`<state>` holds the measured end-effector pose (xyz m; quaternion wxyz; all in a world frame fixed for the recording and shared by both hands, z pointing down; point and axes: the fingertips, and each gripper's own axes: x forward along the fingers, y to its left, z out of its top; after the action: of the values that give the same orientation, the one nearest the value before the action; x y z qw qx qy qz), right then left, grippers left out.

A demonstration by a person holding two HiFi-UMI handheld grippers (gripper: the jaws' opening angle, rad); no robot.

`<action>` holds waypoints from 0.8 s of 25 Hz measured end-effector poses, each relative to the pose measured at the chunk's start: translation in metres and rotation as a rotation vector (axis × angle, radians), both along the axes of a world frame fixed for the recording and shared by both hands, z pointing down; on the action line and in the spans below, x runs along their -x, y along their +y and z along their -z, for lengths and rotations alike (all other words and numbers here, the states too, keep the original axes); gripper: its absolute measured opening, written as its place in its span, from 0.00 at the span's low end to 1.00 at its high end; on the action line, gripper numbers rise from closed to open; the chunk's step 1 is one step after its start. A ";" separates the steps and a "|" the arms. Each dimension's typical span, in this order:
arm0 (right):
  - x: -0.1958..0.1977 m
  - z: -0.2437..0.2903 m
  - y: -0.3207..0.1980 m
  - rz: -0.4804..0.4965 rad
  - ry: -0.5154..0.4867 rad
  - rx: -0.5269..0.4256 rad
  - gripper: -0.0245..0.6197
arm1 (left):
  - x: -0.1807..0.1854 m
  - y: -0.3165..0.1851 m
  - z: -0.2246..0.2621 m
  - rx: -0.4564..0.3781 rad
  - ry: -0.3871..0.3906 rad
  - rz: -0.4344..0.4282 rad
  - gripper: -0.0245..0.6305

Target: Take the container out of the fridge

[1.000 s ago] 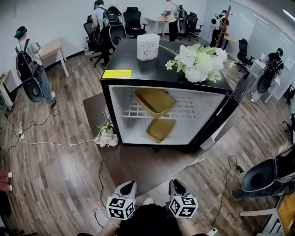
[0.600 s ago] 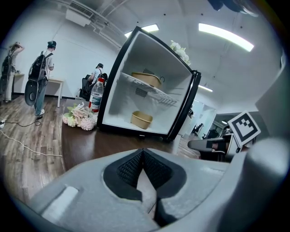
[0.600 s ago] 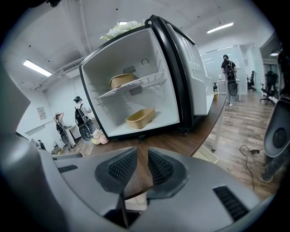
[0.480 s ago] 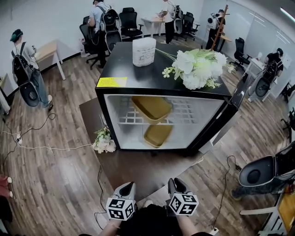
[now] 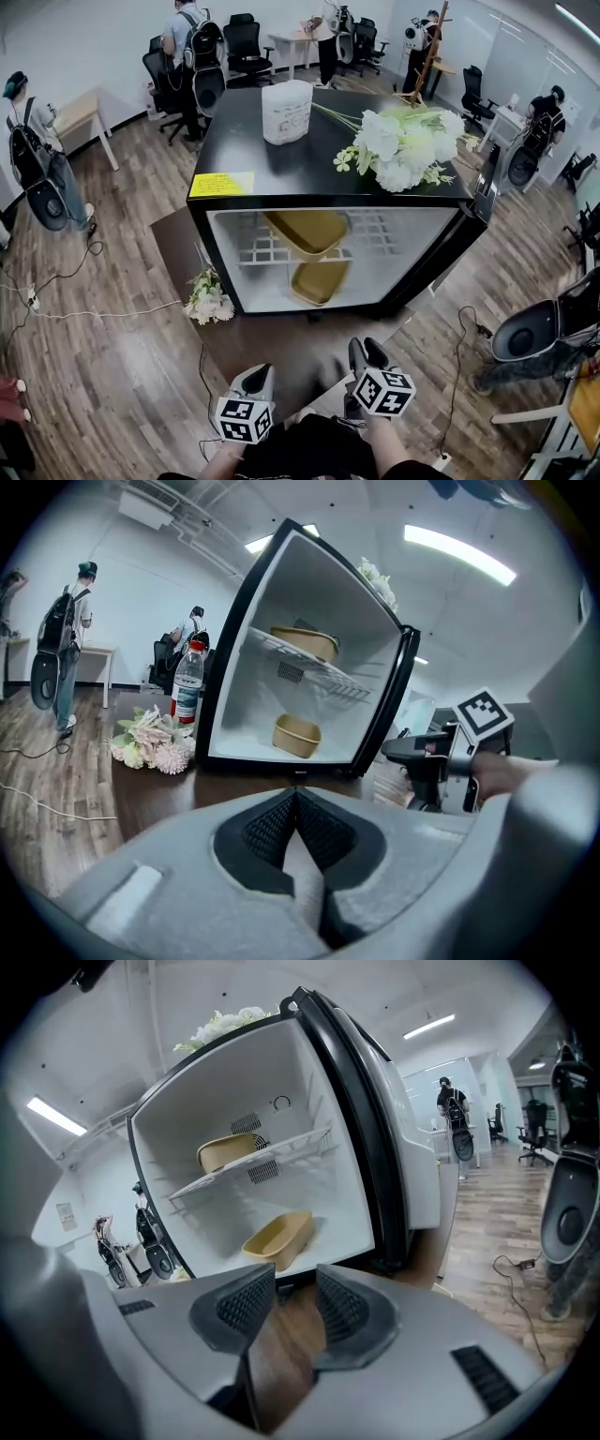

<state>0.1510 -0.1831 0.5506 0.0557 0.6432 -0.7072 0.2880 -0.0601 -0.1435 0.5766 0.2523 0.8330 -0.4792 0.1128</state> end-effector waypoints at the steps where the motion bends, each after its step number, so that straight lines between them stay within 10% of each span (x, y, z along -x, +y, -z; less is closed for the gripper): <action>1: 0.000 0.002 -0.007 -0.006 -0.003 -0.004 0.26 | 0.002 -0.002 -0.001 0.003 -0.001 -0.001 0.05; 20: 0.019 -0.007 -0.131 -0.060 -0.014 0.075 0.33 | 0.044 -0.029 -0.010 0.038 -0.031 0.062 0.05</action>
<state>0.1321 -0.3140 0.5572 0.0660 0.6595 -0.6768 0.3203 -0.1042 -0.1722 0.5870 0.2641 0.8110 -0.5063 0.1271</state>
